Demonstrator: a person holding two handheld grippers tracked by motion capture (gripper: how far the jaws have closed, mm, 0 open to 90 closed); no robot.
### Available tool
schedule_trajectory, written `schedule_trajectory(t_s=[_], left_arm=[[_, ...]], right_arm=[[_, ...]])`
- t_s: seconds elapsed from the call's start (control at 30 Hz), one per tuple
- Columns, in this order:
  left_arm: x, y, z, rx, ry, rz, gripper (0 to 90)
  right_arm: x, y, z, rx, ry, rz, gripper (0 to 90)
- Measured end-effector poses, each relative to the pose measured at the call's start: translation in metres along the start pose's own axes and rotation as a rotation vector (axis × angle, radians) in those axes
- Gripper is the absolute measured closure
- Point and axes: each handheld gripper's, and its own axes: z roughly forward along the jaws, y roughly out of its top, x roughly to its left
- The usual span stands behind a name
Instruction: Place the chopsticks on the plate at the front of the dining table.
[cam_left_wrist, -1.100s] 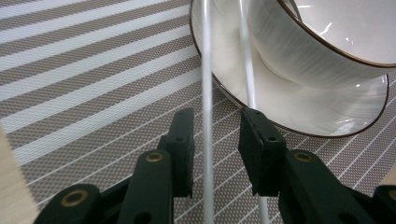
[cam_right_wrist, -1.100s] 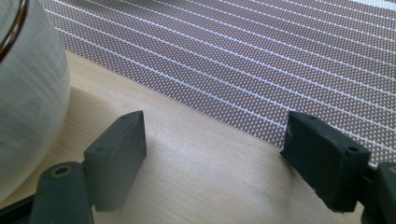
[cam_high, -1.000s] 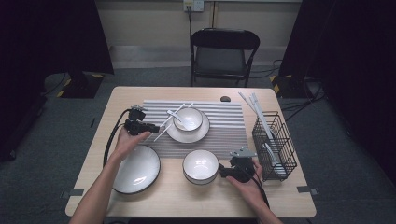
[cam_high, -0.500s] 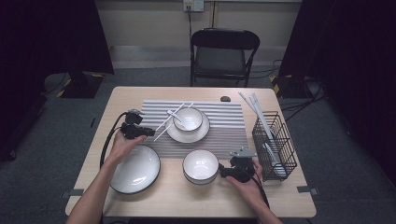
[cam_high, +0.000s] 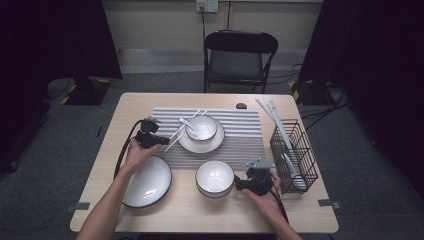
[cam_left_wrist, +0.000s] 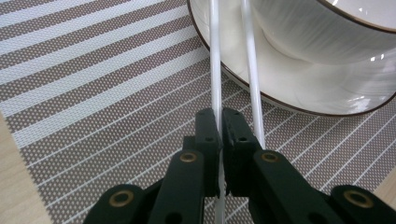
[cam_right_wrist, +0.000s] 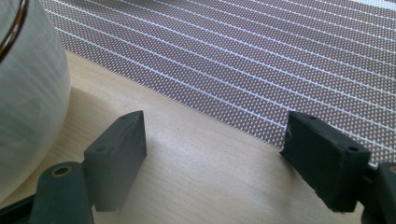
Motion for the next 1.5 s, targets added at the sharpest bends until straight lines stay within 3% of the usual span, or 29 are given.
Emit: schedule_trajectory(t_s=[0.13,0.33,0.53,0.73,0.87,0.97,1.1,1.27,1.5], left_arm=[[0.002,0.002,0.002,-0.007,-0.003,-0.013,86.1],[-0.006,0.011,0.005,-0.005,-0.006,0.030,86.1],[-0.006,0.011,0.012,-0.007,-0.008,0.022,86.1],[-0.004,0.010,0.012,-0.012,-0.036,0.015,85.9],[-0.003,0.009,0.009,-0.006,-0.046,0.024,82.9],[-0.001,0.009,0.003,-0.038,-0.057,-0.007,77.4],[0.001,0.009,-0.007,-0.067,-0.053,-0.009,77.3],[0.007,0.007,-0.008,-0.045,-0.006,-0.027,76.9],[0.002,0.003,-0.003,-0.003,-0.027,-0.005,74.8]], right_arm=[[0.000,0.000,0.000,0.000,0.000,0.000,20.6],[0.000,0.000,0.000,0.000,0.000,0.000,20.6],[0.000,0.000,0.000,0.000,0.000,0.001,20.6],[0.000,0.000,0.000,0.000,0.000,0.001,20.6],[0.000,0.000,0.000,0.000,0.000,0.001,20.6],[0.000,0.000,0.000,0.000,0.000,0.001,20.6],[0.000,0.000,0.000,0.000,-0.001,0.001,20.6],[0.000,0.000,0.000,0.000,-0.001,0.001,20.6],[0.000,0.000,0.000,0.000,-0.001,0.001,20.6]])
